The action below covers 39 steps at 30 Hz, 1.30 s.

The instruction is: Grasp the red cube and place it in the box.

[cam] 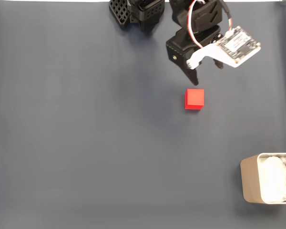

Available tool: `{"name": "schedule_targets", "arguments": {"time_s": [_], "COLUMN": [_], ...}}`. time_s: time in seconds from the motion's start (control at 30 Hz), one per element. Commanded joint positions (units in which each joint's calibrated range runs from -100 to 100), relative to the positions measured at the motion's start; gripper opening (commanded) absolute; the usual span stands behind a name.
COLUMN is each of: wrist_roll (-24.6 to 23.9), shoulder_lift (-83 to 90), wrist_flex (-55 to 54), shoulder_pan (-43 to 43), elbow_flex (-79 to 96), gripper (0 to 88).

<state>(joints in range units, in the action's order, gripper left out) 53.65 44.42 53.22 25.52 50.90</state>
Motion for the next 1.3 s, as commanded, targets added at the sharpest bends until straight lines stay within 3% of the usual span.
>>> {"name": "schedule_targets", "arguments": {"time_s": [0.0, 1.27], "wrist_roll": [0.1, 0.7], "shoulder_lift": [2.6, -1.1], "wrist_flex": [-4.0, -21.0], "shoulder_pan": [-1.6, -5.3], "elbow_flex": [2.2, 18.2], "gripper": [27.1, 33.3]}}
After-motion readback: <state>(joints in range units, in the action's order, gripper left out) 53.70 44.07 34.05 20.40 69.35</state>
